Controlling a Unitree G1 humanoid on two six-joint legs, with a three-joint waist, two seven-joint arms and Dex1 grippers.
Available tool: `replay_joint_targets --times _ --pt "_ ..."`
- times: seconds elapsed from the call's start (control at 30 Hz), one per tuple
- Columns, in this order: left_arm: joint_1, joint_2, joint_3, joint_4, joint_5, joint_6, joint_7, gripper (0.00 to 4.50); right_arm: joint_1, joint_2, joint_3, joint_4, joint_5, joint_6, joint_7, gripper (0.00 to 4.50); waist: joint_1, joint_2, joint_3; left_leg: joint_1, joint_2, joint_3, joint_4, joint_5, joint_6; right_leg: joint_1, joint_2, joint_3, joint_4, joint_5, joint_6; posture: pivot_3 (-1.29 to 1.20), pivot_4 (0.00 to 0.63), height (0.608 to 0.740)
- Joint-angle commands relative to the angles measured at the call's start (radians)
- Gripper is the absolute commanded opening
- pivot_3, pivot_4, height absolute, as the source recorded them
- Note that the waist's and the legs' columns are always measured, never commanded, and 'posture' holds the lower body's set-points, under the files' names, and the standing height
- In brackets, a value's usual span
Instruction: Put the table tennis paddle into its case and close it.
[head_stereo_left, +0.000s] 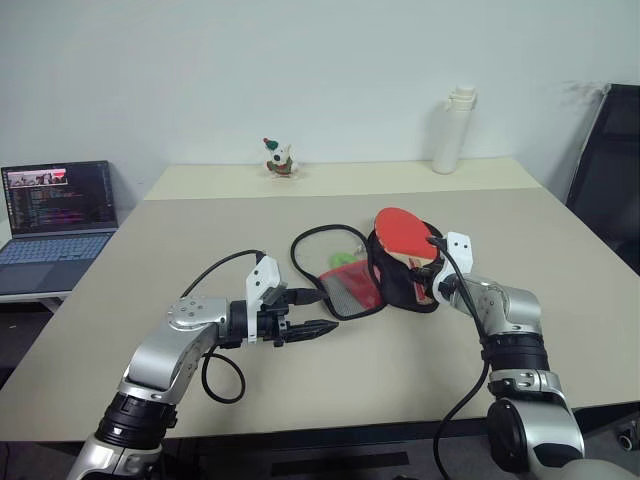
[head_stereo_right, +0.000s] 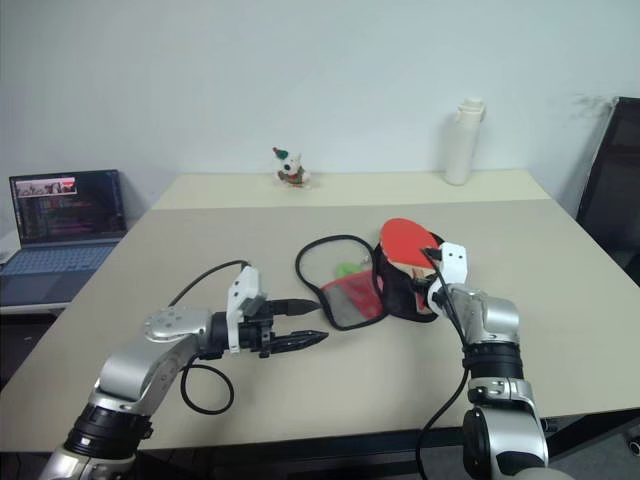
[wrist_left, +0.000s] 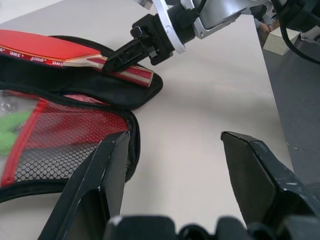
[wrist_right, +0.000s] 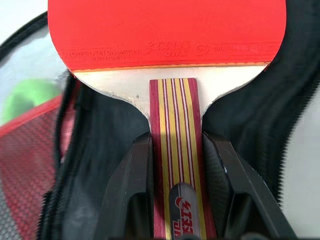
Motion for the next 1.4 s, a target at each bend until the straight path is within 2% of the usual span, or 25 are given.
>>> replay_joint_targets --times 0.03,0.33,0.67,0.7,1.07,1.13,1.23,1.4 --pt "-0.002 0.008 0.03 -0.04 -0.014 -0.016 0.006 3.19 -0.031 0.01 -0.011 -0.052 0.011 -0.027 -0.03 1.04 0.0 0.0 0.0 0.0 0.0 0.0 0.0 0.0 0.0 0.0 0.0 0.0 0.0 0.0 0.0 0.0 0.15 0.74" --pt "-0.009 -0.001 0.022 -0.033 -0.014 -0.018 0.009 3.19 -0.003 0.071 -0.019 -0.106 0.03 0.019 -0.102 1.04 -0.001 0.0 0.0 0.0 0.0 -0.001 0.0 0.0 0.0 0.0 0.0 0.0 0.0 0.0 0.0 0.0 0.15 0.74" --pt "0.003 0.006 0.033 -0.043 -0.016 -0.013 0.017 3.19 0.055 0.131 -0.01 -0.181 0.005 0.002 -0.199 4.44 0.0 0.0 0.0 0.0 0.0 -0.001 0.0 0.0 0.0 0.0 0.0 0.0 0.0 0.0 0.001 0.0 0.15 0.74" --pt "0.005 0.007 0.034 -0.045 -0.017 -0.012 0.019 3.19 0.062 0.133 0.0 -0.192 0.003 0.002 -0.197 4.48 0.0 0.0 0.0 0.0 0.0 -0.001 0.0 0.0 0.0 0.0 0.0 0.0 0.0 0.0 0.001 0.0 0.15 0.74" --pt "0.013 0.01 0.034 -0.052 -0.021 -0.01 0.028 3.19 0.141 0.104 0.144 -0.196 -0.07 -0.077 -0.143 4.48 -0.001 0.0 0.0 0.0 0.0 -0.001 0.0 0.0 0.0 0.0 0.0 0.0 0.0 -0.003 0.004 0.0 0.15 0.74" --pt "0.012 0.009 0.033 -0.051 -0.021 -0.01 0.028 3.19 0.152 0.101 0.16 -0.18 -0.094 -0.111 -0.153 4.1 -0.001 0.0 0.0 0.0 0.0 -0.001 0.0 0.0 0.0 0.0 0.0 0.0 0.0 -0.003 0.004 0.0 0.15 0.74" --pt "0.013 0.008 0.032 -0.053 -0.022 -0.009 0.029 3.19 0.161 0.11 0.159 -0.182 -0.111 -0.13 -0.168 3.24 -0.001 0.0 0.0 0.0 0.0 -0.001 0.0 0.0 0.0 0.0 0.0 0.0 0.0 -0.003 0.004 0.0 0.15 0.74" --pt "0.016 0.006 0.031 -0.054 -0.023 -0.009 0.03 3.19 0.174 0.125 0.154 -0.224 -0.124 -0.129 -0.195 1.38 -0.001 0.0 0.0 0.0 0.0 -0.001 0.0 0.0 0.0 0.0 0.0 0.0 0.001 -0.003 0.004 0.0 0.15 0.74"
